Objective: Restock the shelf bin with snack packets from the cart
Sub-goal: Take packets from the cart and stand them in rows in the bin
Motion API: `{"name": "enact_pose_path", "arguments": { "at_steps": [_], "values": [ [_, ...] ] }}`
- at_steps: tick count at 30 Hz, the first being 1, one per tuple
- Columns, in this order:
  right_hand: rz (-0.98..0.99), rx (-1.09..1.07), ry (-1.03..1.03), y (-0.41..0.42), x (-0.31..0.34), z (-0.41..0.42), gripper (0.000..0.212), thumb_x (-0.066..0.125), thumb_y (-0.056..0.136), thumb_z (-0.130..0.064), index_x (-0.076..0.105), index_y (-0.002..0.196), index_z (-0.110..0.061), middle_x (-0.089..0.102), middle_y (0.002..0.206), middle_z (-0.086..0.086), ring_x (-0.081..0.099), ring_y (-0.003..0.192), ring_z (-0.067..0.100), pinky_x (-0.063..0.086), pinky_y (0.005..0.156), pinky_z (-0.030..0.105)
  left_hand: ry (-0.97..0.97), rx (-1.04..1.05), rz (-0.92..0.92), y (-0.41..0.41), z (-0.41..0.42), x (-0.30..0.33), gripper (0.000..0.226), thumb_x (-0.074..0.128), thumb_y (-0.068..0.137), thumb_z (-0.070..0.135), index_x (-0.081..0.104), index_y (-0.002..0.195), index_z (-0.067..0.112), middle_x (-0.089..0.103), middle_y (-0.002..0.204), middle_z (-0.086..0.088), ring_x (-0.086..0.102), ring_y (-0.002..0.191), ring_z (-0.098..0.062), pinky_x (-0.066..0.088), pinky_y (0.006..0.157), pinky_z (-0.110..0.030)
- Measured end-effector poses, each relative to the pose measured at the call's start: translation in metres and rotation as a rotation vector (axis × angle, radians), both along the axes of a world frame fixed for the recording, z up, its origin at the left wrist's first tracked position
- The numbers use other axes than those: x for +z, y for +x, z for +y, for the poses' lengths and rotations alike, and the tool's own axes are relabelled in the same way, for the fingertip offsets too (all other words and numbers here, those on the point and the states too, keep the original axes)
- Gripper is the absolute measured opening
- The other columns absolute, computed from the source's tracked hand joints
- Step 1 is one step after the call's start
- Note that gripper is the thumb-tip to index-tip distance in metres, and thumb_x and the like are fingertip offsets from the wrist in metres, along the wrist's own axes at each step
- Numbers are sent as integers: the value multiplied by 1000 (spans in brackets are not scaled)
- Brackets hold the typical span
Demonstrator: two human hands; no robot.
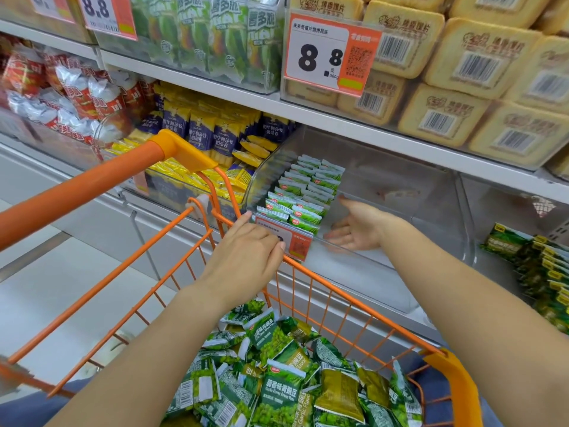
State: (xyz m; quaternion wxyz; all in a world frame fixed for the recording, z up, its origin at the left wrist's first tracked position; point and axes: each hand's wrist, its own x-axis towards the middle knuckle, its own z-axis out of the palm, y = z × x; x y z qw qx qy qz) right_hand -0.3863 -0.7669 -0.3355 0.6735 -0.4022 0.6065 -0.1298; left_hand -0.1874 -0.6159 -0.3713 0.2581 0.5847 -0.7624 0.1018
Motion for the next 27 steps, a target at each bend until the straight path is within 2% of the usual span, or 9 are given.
{"name": "enact_pose_path", "arguments": {
  "at_steps": [3, 6, 9, 12, 14, 17, 20, 23, 27],
  "values": [
    [-292, -147, 11, 31, 4, 9, 69, 33, 96, -60, 46, 136, -4, 59, 125, 19, 58, 112, 31, 48, 81, 38, 17, -6, 3, 0, 0, 1, 50, 26, 99, 33, 70, 82, 14, 64, 77, 4, 59, 79, -15, 12, 115, -29],
    [-312, -162, 9, 49, 9, 17, 64, 29, 98, -58, 63, 99, -3, 72, 80, 16, 67, 79, 26, 50, 65, 37, 22, -7, 2, 0, 0, 1, 50, 26, 99, 33, 69, 80, 14, 63, 75, 3, 59, 79, -16, 13, 115, -29],
    [-261, -325, 12, 48, 6, 9, 54, 37, 98, -53, 67, 102, -8, 69, 67, 13, 66, 62, 23, 56, 61, 34, 17, -5, -11, 0, 0, 2, 50, 27, 99, 32, 69, 79, 14, 64, 75, 3, 59, 78, -16, 12, 115, -29],
    [-205, -539, -61, 47, -2, -9, 63, 26, 100, -54, 42, 141, -9, 56, 128, 15, 56, 114, 28, 33, 109, 42, -9, -10, -3, -1, 1, 2, 47, 30, 98, 30, 68, 76, 15, 63, 72, 4, 60, 75, -15, 14, 114, -30],
    [-265, -573, -86, 51, -9, -23, 70, 22, 98, -58, 34, 146, -9, 37, 150, 13, 42, 134, 29, 32, 111, 44, -18, -10, -3, -1, 0, 3, 45, 32, 99, 29, 68, 75, 15, 62, 70, 4, 59, 73, -16, 14, 114, -29],
    [-381, -449, -132, 51, -33, -53, 73, 36, 90, -67, 60, 127, -10, 62, 126, 17, 65, 107, 34, 53, 89, 50, 4, -15, 19, -1, 0, 5, 41, 37, 99, 27, 67, 75, 14, 61, 70, 3, 58, 73, -17, 11, 115, -29],
    [-391, -432, -182, 52, -24, -48, 67, 36, 92, -62, 66, 116, -8, 68, 113, 12, 67, 102, 27, 53, 91, 41, 56, -11, 35, 0, 0, 5, 41, 35, 100, 28, 66, 76, 14, 47, 69, 8, 57, 76, -17, 7, 116, -27],
    [-239, -506, -369, 44, -3, -25, 37, 34, 99, -45, 52, 82, -19, 50, 78, 1, 48, 69, 16, 39, 61, 24, 95, -35, 67, 2, 1, 10, 42, 32, 99, 32, 66, 84, 13, 51, 75, 9, 58, 83, -19, 12, 114, -27],
    [-11, -245, -863, 22, 12, 44, 14, 51, 95, -19, 62, 87, -22, 60, 84, -8, 53, 76, 4, 41, 69, 18, 159, -83, 206, -6, 16, 38, 29, 41, 100, 33, 66, 101, 18, 64, 94, 4, 55, 90, -15, 38, 77, -27]
  ]
}}
